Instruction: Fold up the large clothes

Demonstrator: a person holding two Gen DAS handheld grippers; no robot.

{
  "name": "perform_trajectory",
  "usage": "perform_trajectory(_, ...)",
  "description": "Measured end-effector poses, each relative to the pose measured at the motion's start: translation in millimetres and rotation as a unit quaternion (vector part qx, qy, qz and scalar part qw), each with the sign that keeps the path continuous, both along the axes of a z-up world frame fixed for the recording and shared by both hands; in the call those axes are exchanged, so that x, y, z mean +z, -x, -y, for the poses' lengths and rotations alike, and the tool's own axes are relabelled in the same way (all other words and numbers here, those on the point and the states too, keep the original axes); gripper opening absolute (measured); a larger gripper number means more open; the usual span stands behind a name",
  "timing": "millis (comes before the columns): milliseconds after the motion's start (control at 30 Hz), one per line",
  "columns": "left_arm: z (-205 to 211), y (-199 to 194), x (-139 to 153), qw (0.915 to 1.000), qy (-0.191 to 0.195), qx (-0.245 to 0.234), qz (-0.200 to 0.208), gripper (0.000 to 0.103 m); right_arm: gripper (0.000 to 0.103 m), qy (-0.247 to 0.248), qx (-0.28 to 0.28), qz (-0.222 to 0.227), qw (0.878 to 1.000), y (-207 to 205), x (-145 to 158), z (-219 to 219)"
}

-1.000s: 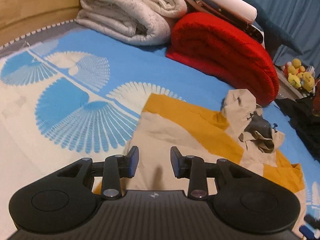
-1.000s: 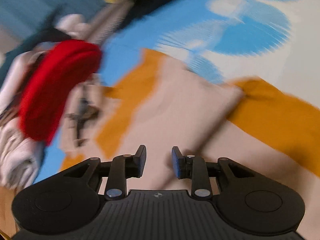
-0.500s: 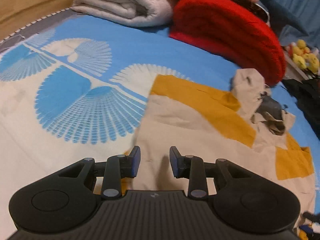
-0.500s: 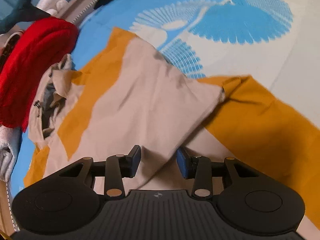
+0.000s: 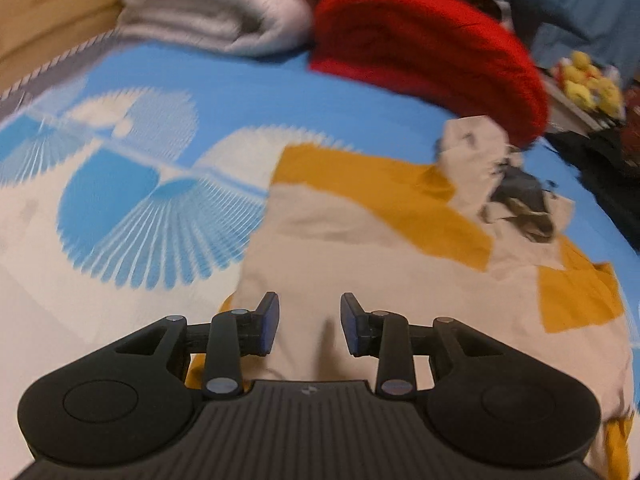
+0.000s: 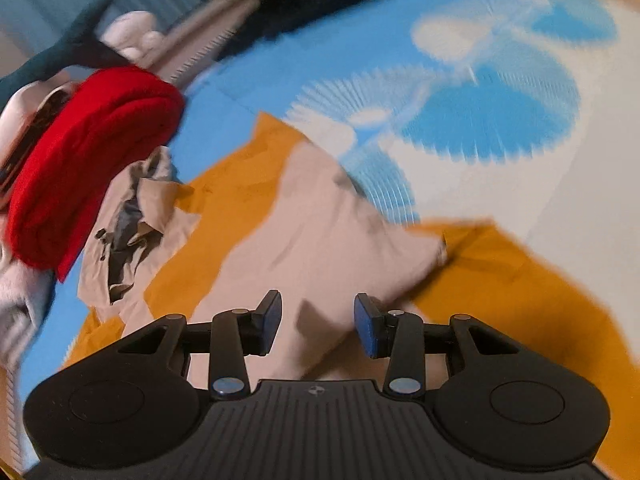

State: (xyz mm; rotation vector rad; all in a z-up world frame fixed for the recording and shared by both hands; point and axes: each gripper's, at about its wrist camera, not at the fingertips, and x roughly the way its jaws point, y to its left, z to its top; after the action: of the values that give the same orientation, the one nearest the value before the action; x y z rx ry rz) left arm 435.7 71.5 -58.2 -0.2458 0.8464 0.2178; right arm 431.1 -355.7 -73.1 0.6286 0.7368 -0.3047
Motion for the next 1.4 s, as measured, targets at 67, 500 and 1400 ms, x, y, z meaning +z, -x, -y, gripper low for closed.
perform_trajectory(67,11,3,7,0.9996,-0.014,-0.020,0.015,0.038,0.043,0.036,0.021,0.023,0.999,4,13,-5)
perform_trajectory(500,45,30,38,0.9919,-0.058,-0.078,0.082,0.047,0.043,0.118,0.107,0.036,0.987,30,36,-17)
perform_trajectory(1400,103,-212,86,0.9791,-0.049,-0.196,0.025,0.029,0.008,0.108,0.127,0.048,0.985,19,53,13)
